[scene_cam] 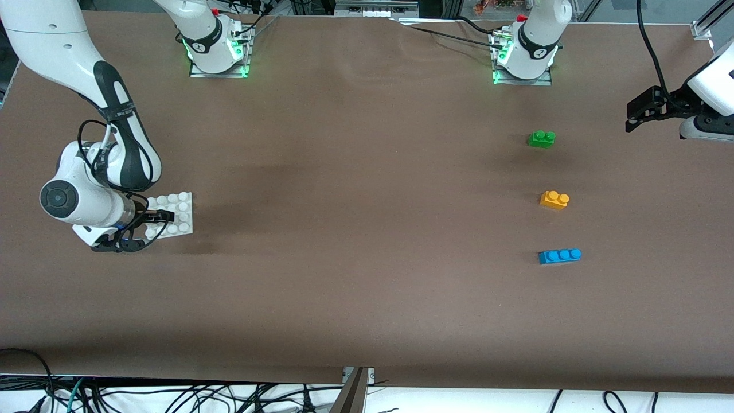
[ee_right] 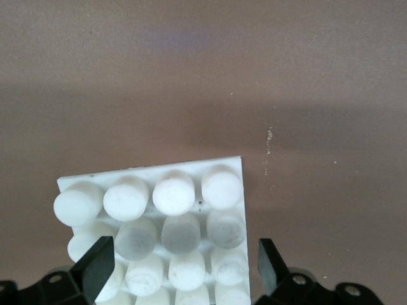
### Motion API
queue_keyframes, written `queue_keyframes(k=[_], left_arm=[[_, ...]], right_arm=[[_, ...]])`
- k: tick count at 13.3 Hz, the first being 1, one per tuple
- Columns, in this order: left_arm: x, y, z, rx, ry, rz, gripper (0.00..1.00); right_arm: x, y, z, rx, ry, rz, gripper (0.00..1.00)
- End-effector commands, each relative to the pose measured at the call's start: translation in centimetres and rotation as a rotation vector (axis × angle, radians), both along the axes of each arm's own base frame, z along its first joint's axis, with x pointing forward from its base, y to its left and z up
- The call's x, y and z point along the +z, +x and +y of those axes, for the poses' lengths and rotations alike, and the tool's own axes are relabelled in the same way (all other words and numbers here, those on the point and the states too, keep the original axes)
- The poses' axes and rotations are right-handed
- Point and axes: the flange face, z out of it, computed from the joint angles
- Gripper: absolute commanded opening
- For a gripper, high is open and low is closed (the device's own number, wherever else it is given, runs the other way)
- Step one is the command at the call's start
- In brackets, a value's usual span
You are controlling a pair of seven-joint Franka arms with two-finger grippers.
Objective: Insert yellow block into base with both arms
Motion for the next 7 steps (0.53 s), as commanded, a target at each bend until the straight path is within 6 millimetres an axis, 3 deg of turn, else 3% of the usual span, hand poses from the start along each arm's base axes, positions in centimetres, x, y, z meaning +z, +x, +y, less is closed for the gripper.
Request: queue_keyframes(k=[1, 7], left_arm=[[0.58, 0.25, -0.15, 0.010, -0.007, 0.000, 1.00], [0.58, 0.25, -0.15, 0.010, -0.007, 0.000, 1.00]], right_arm=[[-0.24, -0.60, -0.27, 0.042, 0.013, 0.002, 1.00], [-0.71, -1.58, -0.22, 0.042, 0.017, 0.030, 1.00]])
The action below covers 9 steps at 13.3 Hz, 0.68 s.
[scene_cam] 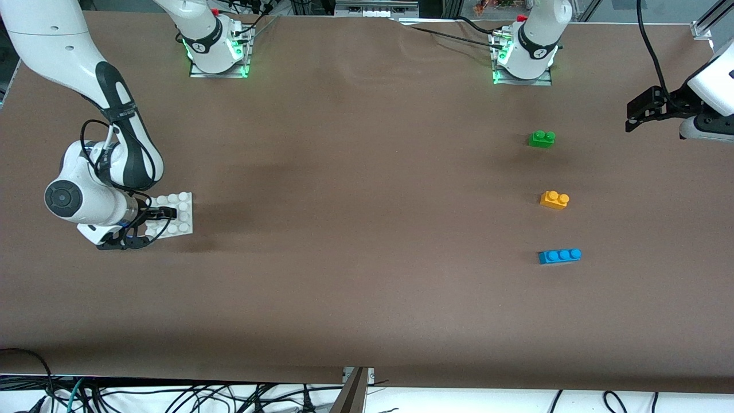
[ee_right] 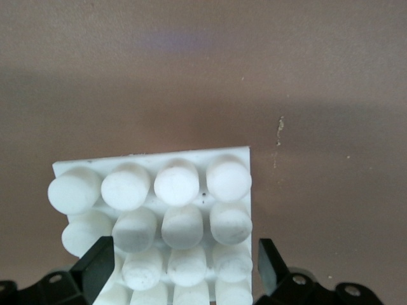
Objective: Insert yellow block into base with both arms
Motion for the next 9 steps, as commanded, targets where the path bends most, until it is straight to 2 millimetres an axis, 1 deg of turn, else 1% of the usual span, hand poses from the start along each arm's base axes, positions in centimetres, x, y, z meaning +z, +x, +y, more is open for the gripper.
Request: queue_keyframes(k=[1, 8, 9], left_arm=[[0.6, 0.3, -0.1, 0.012, -0.007, 0.000, 1.00], [0.6, 0.3, -0.1, 0.010, -0.007, 0.000, 1.00], [0.6, 0.3, -0.1, 0.010, -0.007, 0.000, 1.00]], right_arm=[[-0.2, -1.1, -0.2, 0.020, 0.013, 0.014, 1.00], [-1.3, -1.7, -0.2, 0.040, 0.021, 0.033, 1.00], [-1.9, -1.8, -0.2, 0.043, 0.021, 0.041, 1.00]])
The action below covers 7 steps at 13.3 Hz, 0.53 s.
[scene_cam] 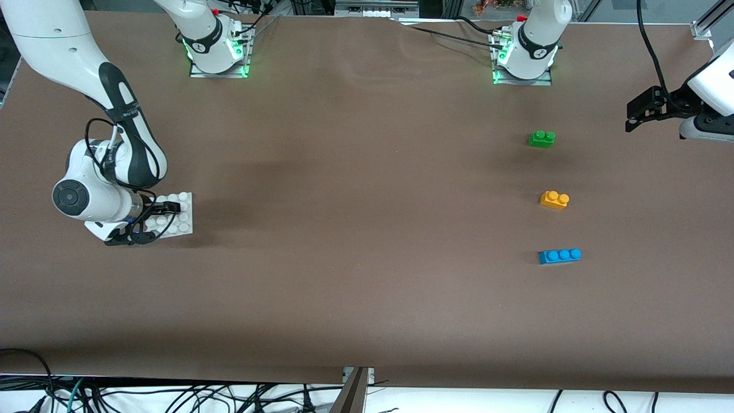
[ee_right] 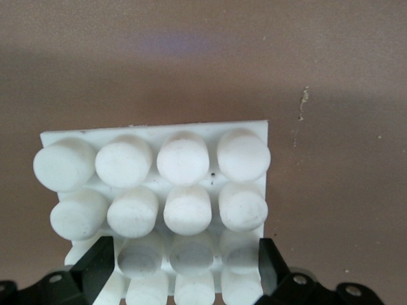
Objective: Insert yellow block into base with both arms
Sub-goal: 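Slide the white base plate with the right gripper toward the table center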
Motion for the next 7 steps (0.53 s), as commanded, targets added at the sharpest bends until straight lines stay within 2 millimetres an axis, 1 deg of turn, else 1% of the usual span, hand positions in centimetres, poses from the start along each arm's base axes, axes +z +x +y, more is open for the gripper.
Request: queue_keyframes(k=[1, 2, 5, 7], left_arm=[[0.6, 0.3, -0.1, 0.012, -0.007, 0.000, 1.00], [0.6, 0.3, -0.1, 0.010, -0.007, 0.000, 1.00], [0.6, 0.3, -0.1, 0.010, -0.007, 0.000, 1.00], [0.6, 0.3, -0.2, 0.010, -0.008, 0.000, 1.00]], right_arm=[[-0.8, -0.4, -0.2, 0.018, 0.013, -0.006, 1.00], [-1.4, -0.5, -0.2, 0.018, 0.013, -0.006, 1.00], [-2.0, -0.5, 0.3, 0.015, 0.020, -0.002, 1.00], [-2.0, -0.3, 0.7, 0.003, 0.028, -0.016, 1.00]])
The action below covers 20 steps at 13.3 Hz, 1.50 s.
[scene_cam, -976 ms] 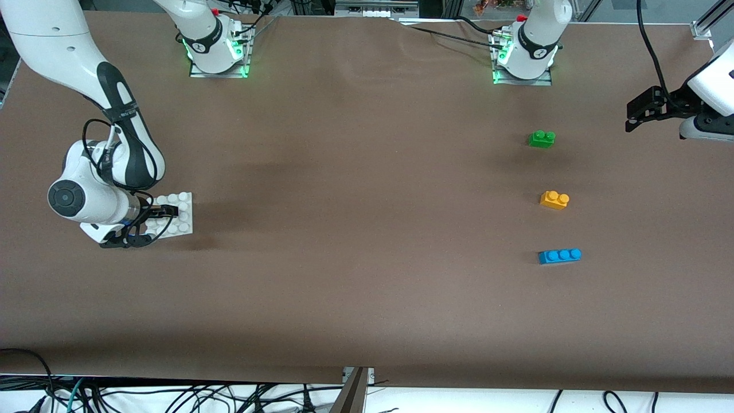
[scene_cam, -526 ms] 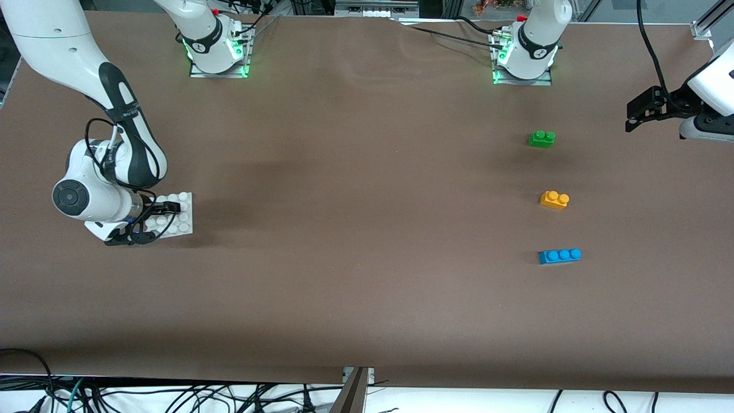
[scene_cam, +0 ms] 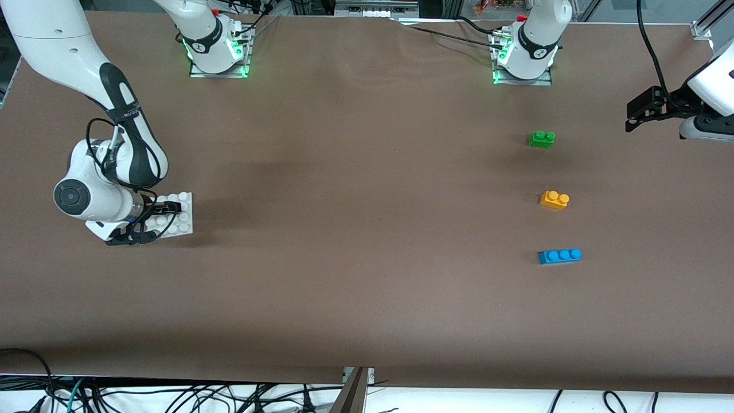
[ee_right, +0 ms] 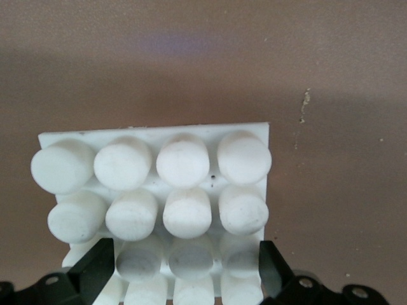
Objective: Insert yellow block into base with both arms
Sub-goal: 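Slide the white base plate with the right gripper toward the table center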
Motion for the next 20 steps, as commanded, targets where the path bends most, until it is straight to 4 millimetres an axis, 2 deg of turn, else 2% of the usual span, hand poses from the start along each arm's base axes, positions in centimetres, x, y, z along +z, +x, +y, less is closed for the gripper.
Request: queue_keyframes(k=[1, 7, 12, 20], left_arm=[[0.6, 0.3, -0.1, 0.010, -0.007, 0.000, 1.00], [0.6, 0.3, -0.2, 0.010, -0.008, 0.000, 1.00], [0.6, 0.3, -0.3, 0.007, -0.007, -0.001, 1.00], [0.6, 0.3, -0.3, 0.007, -0.007, -0.001, 1.00]], right_arm=[[-1.9, -0.2, 1.1, -0.010, 0.037, -0.010, 1.00], [-3.4, 0.3, 6.3, -0.036, 0.076, -0.038, 1.00], [-2.9, 0.6, 13.4, -0.063, 0.055, -0.067, 1.00], [-3.1, 0.9, 20.5, -0.121, 0.040, -0.092, 1.00]])
